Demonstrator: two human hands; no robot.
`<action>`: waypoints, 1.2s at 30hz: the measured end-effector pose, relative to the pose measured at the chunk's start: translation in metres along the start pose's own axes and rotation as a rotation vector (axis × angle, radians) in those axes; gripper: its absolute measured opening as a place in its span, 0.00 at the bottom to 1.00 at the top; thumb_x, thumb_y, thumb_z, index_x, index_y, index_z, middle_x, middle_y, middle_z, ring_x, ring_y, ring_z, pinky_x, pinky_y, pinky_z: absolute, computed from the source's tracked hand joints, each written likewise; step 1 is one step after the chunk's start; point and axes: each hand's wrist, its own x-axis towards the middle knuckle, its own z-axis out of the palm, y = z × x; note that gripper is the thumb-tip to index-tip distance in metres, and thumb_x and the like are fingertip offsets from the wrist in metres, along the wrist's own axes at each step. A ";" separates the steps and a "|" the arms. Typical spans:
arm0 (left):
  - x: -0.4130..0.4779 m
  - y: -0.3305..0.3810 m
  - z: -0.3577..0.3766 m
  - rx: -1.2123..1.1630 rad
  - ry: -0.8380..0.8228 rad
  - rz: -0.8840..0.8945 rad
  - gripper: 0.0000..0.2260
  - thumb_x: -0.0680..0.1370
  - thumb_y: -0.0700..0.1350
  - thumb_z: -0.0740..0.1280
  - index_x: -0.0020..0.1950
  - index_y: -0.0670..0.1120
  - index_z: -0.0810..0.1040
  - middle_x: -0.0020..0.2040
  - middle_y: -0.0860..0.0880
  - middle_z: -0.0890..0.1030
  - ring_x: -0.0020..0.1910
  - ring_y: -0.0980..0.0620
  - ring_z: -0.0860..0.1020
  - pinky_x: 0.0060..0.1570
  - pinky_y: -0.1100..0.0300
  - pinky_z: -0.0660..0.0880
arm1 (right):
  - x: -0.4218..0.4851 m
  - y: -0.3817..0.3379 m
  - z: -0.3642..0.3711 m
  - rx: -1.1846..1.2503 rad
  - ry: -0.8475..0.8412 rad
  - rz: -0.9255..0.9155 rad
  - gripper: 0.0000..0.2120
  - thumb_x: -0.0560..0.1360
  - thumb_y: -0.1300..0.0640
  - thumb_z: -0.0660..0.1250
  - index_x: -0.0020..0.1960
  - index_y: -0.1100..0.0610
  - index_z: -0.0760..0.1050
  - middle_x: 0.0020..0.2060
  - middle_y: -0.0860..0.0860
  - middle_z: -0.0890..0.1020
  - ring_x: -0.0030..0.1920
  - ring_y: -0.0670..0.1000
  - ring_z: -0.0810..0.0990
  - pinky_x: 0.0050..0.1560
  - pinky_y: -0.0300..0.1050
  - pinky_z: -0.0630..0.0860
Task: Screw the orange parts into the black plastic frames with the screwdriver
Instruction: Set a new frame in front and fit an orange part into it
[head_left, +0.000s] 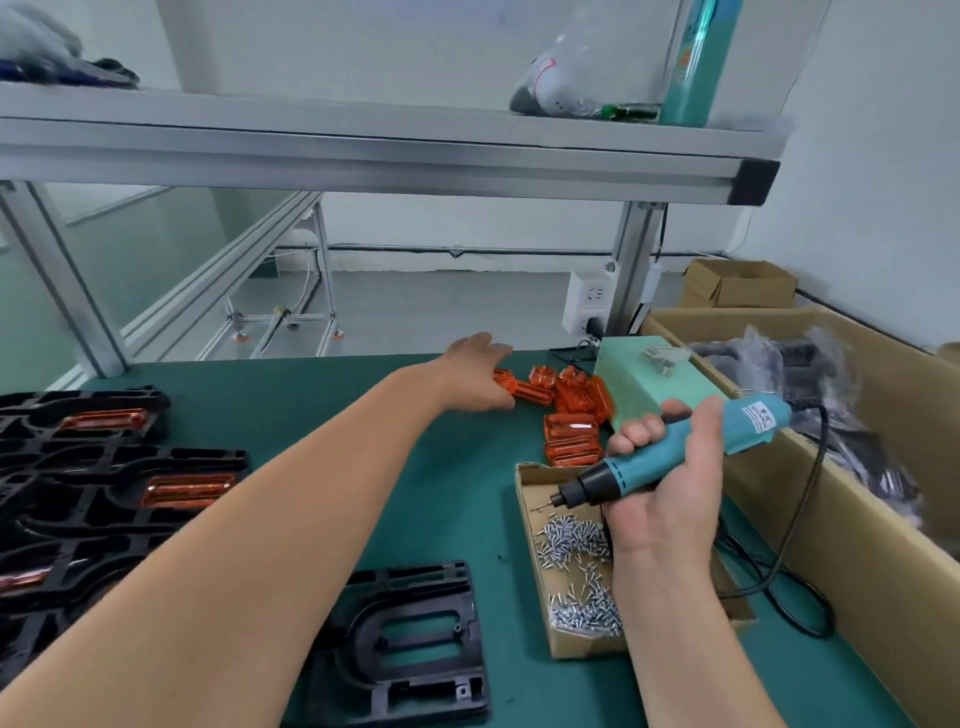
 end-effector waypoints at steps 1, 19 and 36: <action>0.006 0.000 0.003 -0.010 -0.033 0.015 0.36 0.78 0.55 0.70 0.83 0.48 0.62 0.83 0.41 0.59 0.81 0.41 0.60 0.77 0.46 0.62 | 0.001 0.000 0.000 0.004 0.000 0.003 0.16 0.82 0.41 0.70 0.49 0.54 0.77 0.35 0.48 0.74 0.33 0.46 0.74 0.35 0.40 0.76; -0.049 0.007 0.043 -0.002 -0.003 0.051 0.16 0.78 0.46 0.73 0.65 0.46 0.77 0.66 0.42 0.73 0.59 0.43 0.76 0.58 0.54 0.73 | 0.003 -0.002 0.000 0.010 0.007 0.012 0.15 0.81 0.42 0.70 0.50 0.54 0.76 0.35 0.47 0.73 0.33 0.46 0.74 0.34 0.39 0.75; -0.249 -0.010 0.045 -0.275 0.281 0.053 0.15 0.75 0.58 0.66 0.61 0.60 0.73 0.52 0.61 0.82 0.51 0.60 0.80 0.53 0.58 0.78 | -0.012 0.001 0.011 -0.014 -0.067 0.016 0.14 0.83 0.44 0.69 0.51 0.55 0.75 0.36 0.48 0.74 0.34 0.46 0.74 0.35 0.39 0.75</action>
